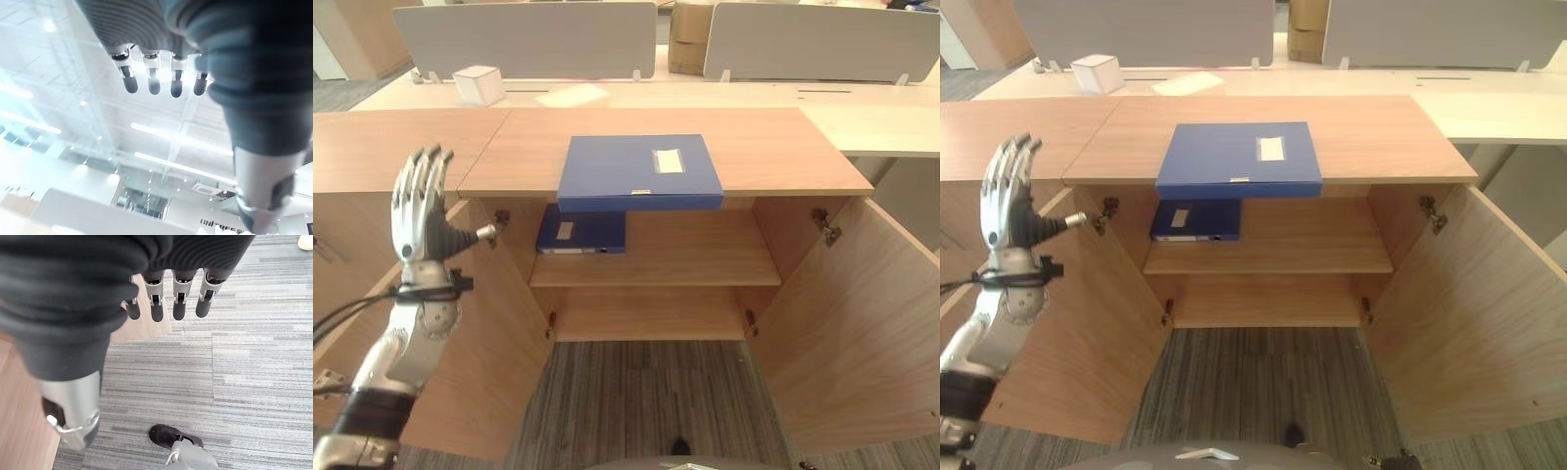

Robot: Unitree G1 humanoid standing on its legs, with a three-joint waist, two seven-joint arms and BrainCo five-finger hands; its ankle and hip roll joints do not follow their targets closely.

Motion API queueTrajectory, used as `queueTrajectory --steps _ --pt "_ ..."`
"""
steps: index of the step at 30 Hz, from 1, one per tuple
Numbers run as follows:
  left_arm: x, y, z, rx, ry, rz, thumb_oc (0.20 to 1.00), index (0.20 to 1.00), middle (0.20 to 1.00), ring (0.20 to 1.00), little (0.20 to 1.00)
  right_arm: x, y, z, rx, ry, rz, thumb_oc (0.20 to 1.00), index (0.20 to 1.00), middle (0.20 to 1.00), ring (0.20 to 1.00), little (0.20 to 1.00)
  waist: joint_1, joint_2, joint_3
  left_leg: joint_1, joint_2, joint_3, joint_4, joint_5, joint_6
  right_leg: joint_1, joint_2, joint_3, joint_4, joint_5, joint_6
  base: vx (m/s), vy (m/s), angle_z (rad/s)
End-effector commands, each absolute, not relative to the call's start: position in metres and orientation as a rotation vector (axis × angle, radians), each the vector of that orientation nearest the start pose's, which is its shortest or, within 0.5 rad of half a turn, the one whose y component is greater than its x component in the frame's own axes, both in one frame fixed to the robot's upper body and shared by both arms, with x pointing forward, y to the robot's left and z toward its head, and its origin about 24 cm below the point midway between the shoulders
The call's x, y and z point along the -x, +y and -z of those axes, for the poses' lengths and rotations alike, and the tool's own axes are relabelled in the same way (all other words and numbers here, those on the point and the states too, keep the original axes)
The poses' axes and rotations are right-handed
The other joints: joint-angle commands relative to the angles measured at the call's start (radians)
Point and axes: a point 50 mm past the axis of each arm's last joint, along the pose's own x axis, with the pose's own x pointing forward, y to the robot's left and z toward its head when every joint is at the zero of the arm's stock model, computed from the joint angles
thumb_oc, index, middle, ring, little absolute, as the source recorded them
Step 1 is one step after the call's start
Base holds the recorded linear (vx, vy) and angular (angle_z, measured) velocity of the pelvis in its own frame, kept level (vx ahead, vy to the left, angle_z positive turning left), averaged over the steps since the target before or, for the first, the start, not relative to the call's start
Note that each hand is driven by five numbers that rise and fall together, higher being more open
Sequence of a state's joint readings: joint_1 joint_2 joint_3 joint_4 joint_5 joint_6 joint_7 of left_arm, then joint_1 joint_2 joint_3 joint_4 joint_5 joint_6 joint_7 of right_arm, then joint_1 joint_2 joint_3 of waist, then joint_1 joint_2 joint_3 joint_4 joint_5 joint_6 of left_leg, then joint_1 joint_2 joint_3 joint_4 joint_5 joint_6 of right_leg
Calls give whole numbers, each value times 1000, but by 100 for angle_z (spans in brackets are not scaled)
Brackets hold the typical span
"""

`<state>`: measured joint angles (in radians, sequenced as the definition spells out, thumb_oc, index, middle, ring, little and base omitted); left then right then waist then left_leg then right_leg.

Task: Put the empty folder in the office cabinet

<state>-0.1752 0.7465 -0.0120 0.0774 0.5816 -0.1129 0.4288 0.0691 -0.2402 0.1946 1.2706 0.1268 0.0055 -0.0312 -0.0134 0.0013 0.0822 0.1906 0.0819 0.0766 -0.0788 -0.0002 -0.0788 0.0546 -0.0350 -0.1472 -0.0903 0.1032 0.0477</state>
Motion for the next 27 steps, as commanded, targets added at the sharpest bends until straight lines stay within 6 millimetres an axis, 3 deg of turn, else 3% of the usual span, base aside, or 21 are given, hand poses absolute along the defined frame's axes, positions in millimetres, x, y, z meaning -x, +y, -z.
queueTrajectory --steps 1,5,11,17,19,27 --pt "-285 276 -175 -1475 -558 -370 1000 1000 1000 1000 1000 -65 -231 168 293 1320 50 1000 1000 1000 1000 1000 -24 -35 -31 -49 8 -5 -8 -63 -33 60 -54 5 3 -137 87 0 0 0" --pt "-300 270 -189 -1617 -595 -312 1000 1000 1000 1000 1000 -66 -230 168 302 1315 25 1000 1000 1000 1000 1000 -43 -29 -37 -49 8 4 -8 -65 -33 55 -56 9 3 -133 93 9 5 -3" --pt "-322 256 -167 -1733 -509 -106 1000 1000 1000 1000 1000 -66 -234 167 294 1305 42 1000 1000 1000 1000 1000 -72 -20 -39 -62 9 18 -8 -63 -34 36 -57 15 3 -128 101 -1 -1 -8" --pt "-325 253 -162 -1738 -498 -81 1000 1000 1000 1000 1000 -65 -234 167 288 1306 50 1000 1000 1000 1000 1000 -70 -21 -40 -67 8 19 -8 -62 -33 31 -58 16 3 -126 102 -6 0 -6" --pt "-332 242 -137 -1695 -422 -22 1000 1000 1000 1000 1000 -60 -239 167 276 1320 93 1000 1000 1000 1000 1000 -87 -19 -29 -88 9 24 -8 -57 -31 7 -59 22 3 -119 106 -52 -5 1" --pt "-336 232 -124 -1605 -399 -60 1000 1000 1000 1000 1000 -50 -243 167 272 1353 141 1000 1000 1000 1000 1000 -98 -28 -21 -106 12 35 -8 -55 -31 -13 -57 32 3 -116 109 -4 -1 -2"
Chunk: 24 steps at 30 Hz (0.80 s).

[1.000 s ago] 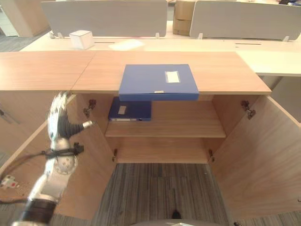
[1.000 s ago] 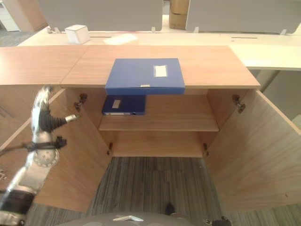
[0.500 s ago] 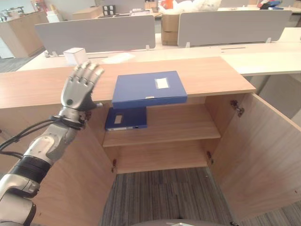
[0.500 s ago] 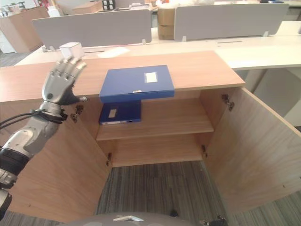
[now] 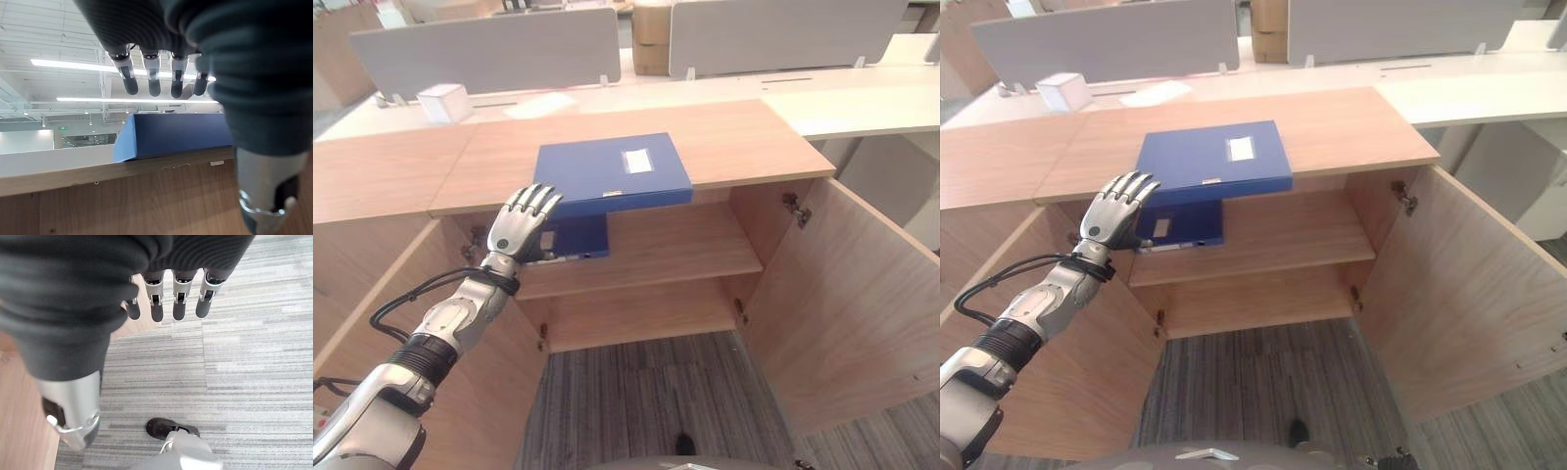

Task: Put the empty folder in the office cabinet

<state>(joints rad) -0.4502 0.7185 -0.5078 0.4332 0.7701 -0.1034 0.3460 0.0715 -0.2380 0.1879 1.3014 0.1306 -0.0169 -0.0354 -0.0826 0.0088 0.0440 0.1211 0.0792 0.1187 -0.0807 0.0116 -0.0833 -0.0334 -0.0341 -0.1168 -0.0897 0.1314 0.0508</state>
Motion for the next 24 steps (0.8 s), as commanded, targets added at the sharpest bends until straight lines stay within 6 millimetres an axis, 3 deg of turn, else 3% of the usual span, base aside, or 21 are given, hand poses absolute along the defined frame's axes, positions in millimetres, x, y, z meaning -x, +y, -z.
queueTrajectory --steps 1,15,24 --pt "-338 229 -124 -1586 -404 -77 1000 1000 1000 1000 1000 -48 -243 168 275 1360 145 1000 1000 1000 1000 1000 -31 -38 19 -39 16 -4 -7 -67 -27 72 -59 3 2 -144 106 0 -1 -6" --pt "-346 223 -143 -1464 -477 -248 1000 1000 1000 1000 1000 -48 -239 169 297 1378 145 1000 1000 1000 1000 1000 -43 -43 15 -41 22 11 -7 -74 -31 62 -54 14 2 -146 107 4 -1 -1" --pt "-358 224 -149 -1472 -464 -311 1000 1000 1000 1000 1000 -54 -238 168 323 1346 133 1000 1000 1000 1000 1000 -59 -47 7 -44 25 16 -7 -76 -34 55 -51 19 2 -144 108 7 1 0"
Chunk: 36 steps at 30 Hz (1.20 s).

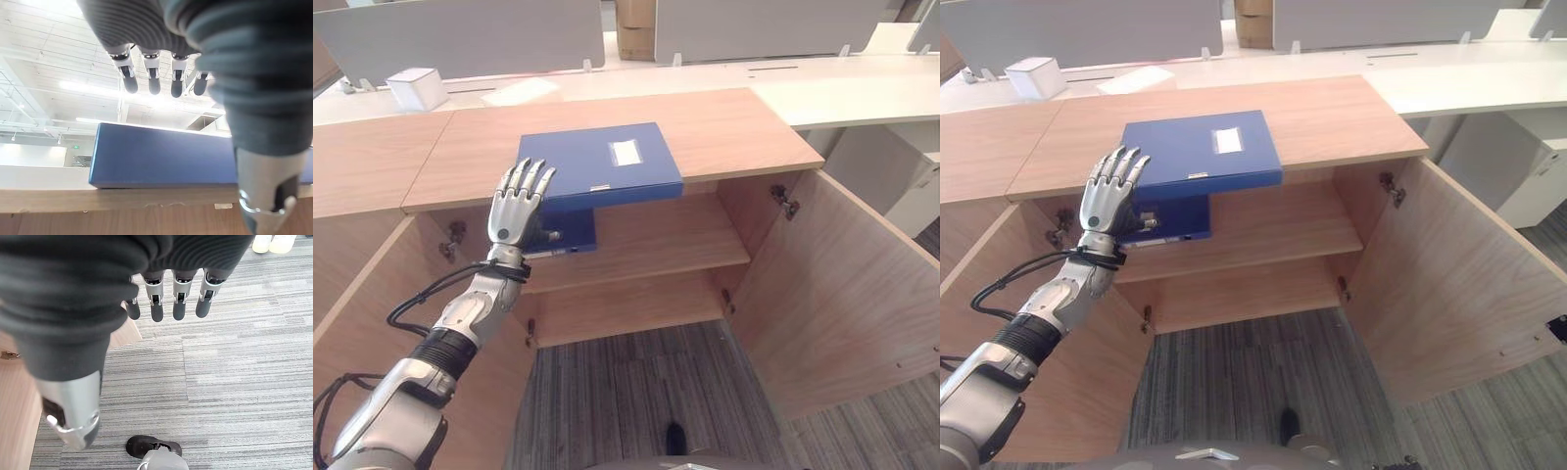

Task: Put the empty folder in the office cabinet

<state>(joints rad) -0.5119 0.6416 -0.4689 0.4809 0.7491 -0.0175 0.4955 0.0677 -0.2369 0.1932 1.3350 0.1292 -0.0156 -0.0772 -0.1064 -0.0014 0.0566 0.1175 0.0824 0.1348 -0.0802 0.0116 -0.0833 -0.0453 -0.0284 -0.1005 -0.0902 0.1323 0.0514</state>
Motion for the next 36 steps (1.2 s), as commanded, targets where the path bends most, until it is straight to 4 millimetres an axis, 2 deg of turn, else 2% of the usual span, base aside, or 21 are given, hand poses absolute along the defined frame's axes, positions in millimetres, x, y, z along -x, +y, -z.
queueTrajectory --steps 1,6,11,36 --pt "-358 224 -149 -1472 -464 -311 1000 1000 1000 1000 1000 -54 -238 168 323 1346 133 1000 1000 1000 1000 1000 -35 -36 -6 -40 22 0 -7 -76 -34 67 -57 2 3 -145 107 -15 -8 -5" --pt "-365 220 -155 -1484 -460 -301 1000 1000 1000 1000 1000 -58 -237 168 305 1323 147 1000 1000 1000 1000 1000 -44 -40 3 -72 27 -2 -7 -67 -35 35 -53 7 3 -136 109 -26 -13 -3" --pt "-372 214 -167 -1488 -489 -301 1000 1000 1000 1000 1000 -59 -245 165 313 1309 164 1000 1000 1000 1000 1000 -57 -48 23 -119 31 0 -7 -48 -36 -10 -49 13 3 -121 110 -58 -14 -7" --pt "-380 205 -181 -1503 -536 -280 1000 1000 1000 1000 1000 -76 -244 162 304 1249 178 1000 1000 1000 1000 1000 -67 -55 16 -239 27 1 -7 -10 -32 -138 -49 22 3 -80 104 -22 -3 -3"
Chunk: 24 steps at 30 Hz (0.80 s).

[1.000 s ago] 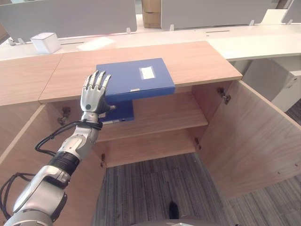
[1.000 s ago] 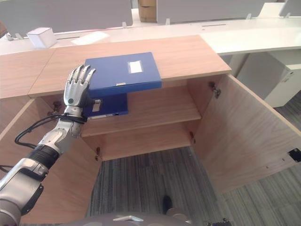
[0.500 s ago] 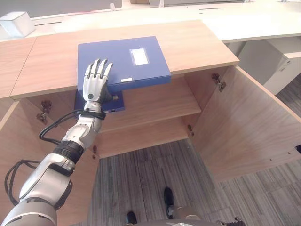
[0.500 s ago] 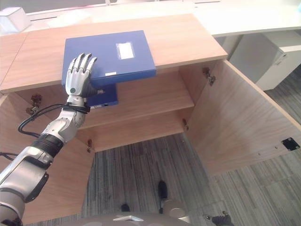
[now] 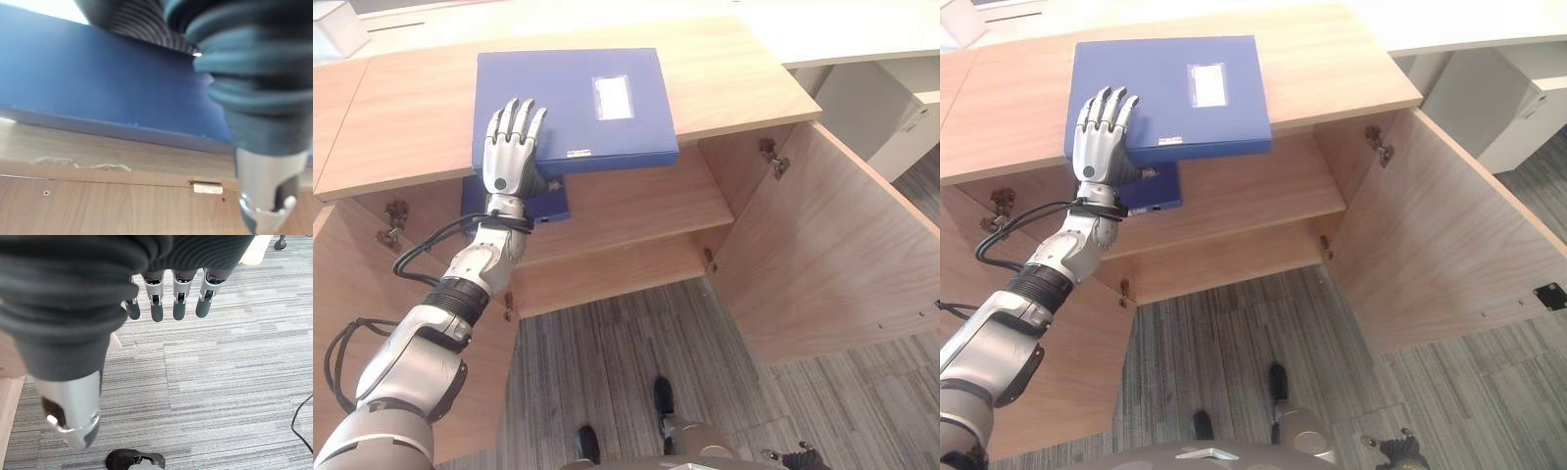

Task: Put the empty folder in the office cabinet

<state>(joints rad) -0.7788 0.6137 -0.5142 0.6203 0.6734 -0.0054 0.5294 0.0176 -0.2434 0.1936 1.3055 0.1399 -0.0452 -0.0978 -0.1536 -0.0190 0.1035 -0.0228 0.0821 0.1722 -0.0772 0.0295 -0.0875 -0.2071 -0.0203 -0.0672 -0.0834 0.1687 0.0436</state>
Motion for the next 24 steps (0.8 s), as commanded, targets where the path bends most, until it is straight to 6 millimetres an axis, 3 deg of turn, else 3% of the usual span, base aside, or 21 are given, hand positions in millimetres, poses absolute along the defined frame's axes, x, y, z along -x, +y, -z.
queueTrajectory --steps 1,12,23,24 --pt "-380 205 -181 -1508 -537 -277 1000 1000 1000 1000 1000 -77 -244 162 304 1245 178 1000 1000 1000 1000 1000 -19 -38 -31 -100 26 -36 -10 -28 -28 22 -57 -11 -4 -116 112 0 0 0" --pt "-379 205 -190 -1528 -568 -257 1000 1000 1000 1000 1000 -77 -246 162 307 1256 182 1000 1000 1000 1000 1000 -12 -36 -29 -94 24 -32 -10 -30 -26 29 -60 -16 -4 -119 114 0 0 0" --pt "-375 205 -184 -1521 -562 -249 1000 1000 1000 1000 1000 -78 -247 162 313 1274 186 1000 1000 1000 1000 1000 -6 -32 -25 -67 23 -30 -10 -41 -25 55 -61 -16 -4 -129 115 0 0 0" --pt "-374 206 -183 -1519 -559 -249 457 457 457 457 457 -78 -247 162 312 1274 187 1000 1000 1000 1000 1000 -5 -32 -25 -67 23 -30 -10 -41 -25 55 -61 -15 -4 -129 115 0 0 0"
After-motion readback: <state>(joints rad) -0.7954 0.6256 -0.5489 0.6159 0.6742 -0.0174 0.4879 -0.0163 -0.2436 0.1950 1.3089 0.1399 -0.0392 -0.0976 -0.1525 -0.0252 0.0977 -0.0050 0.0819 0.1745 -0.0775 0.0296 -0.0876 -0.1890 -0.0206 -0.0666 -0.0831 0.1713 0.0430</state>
